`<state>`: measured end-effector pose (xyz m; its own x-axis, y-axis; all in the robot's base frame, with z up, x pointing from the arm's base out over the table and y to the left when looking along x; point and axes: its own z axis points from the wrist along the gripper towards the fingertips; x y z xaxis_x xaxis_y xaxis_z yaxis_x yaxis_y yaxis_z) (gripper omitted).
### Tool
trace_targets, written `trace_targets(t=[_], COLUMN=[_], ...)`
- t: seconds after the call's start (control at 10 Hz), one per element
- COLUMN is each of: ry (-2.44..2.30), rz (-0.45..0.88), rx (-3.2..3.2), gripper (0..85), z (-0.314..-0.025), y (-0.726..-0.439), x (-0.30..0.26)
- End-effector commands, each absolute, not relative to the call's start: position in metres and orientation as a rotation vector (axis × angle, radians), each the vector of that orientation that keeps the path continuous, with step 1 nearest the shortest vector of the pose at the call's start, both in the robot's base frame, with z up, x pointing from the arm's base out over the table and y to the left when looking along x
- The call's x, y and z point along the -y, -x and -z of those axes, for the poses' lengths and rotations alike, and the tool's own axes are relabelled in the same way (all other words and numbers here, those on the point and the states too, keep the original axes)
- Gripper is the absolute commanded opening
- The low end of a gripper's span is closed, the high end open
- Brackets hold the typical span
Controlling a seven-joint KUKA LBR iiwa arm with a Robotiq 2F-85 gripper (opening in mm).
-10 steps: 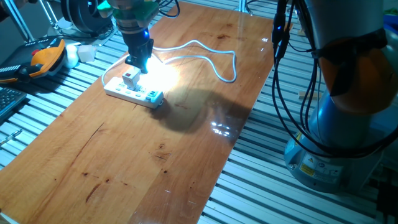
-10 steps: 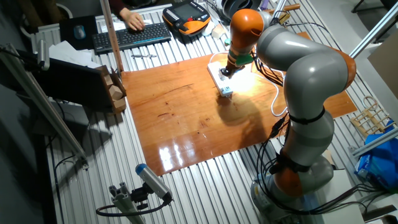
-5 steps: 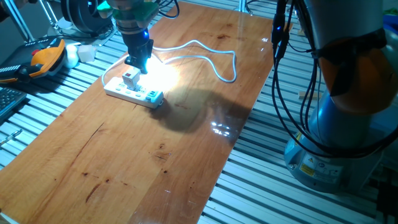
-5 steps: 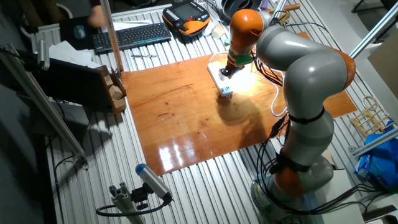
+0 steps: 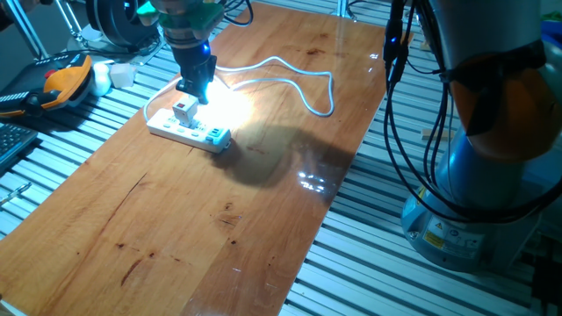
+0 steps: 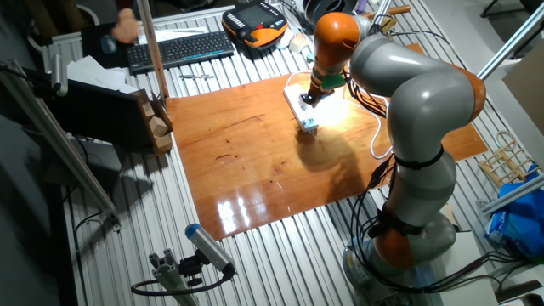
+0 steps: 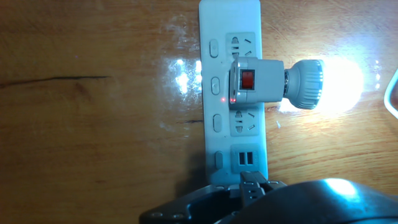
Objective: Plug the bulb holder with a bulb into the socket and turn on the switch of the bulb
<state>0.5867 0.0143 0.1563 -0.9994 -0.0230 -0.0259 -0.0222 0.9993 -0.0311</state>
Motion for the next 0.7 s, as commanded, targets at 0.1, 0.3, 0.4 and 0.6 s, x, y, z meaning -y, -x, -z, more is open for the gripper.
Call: trace_targets(t=[0.1, 0.3, 0.4, 0.6], ry=[0.032, 0.032, 0.028, 0.028], rz=[0.046, 0.043, 0.043, 0.043], rx=[-3.115, -3.113, -3.109, -3.112], gripper=[0.0, 0.0, 0.0, 0.0], z=[-0.1552, -0.1550, -0.1550, -0.1564], y=[-0.5857, -0.5856, -0.5860, -0.5844], x=[-0.0160, -0.0158, -0.0158, -0.0158])
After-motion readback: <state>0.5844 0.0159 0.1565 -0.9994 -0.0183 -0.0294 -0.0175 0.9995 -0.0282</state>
